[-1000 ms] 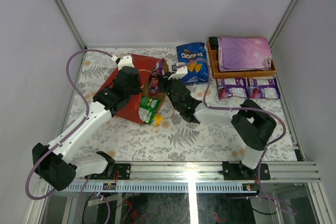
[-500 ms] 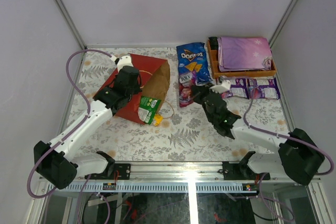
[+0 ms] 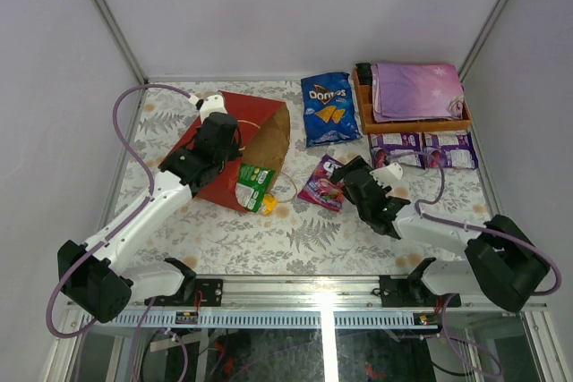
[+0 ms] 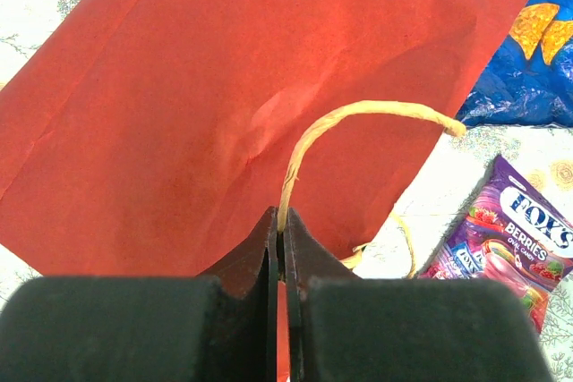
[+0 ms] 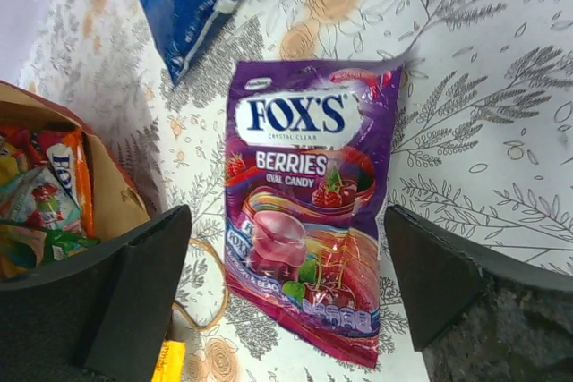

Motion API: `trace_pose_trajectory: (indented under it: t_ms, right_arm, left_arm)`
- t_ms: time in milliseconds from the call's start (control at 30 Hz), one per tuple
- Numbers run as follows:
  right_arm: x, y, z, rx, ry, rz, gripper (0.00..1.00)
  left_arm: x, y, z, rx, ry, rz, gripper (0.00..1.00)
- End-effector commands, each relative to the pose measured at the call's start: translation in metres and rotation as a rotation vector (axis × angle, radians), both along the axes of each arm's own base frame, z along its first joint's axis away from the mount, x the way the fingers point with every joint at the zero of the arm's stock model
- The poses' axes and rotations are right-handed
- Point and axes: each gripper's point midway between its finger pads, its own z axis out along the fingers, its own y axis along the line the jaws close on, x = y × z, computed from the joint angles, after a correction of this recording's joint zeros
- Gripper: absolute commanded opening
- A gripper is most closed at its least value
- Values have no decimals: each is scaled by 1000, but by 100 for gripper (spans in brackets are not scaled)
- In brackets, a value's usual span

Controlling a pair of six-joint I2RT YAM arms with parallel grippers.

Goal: Take the snacks out of the paper bag

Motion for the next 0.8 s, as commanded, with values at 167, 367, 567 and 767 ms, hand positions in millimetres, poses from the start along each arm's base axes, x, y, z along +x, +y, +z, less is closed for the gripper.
trace_pose_trajectory:
  t_ms: [167,367,567,767]
  right_arm:
    - [27,23,101,-143,-320,247,12]
    - [52,77,76,-124,-228,753,0]
    - [54,87,13,117,-131,855,8]
    - [45,83,-30,542,-142,806,11]
  left_arm:
    - [5,0,6,-4,-12,8,0]
    - [1,4,10,-3,-25,6,0]
    - [0,4,9,1,-26,-3,0]
    - [0,5,7,15,-24,-5,0]
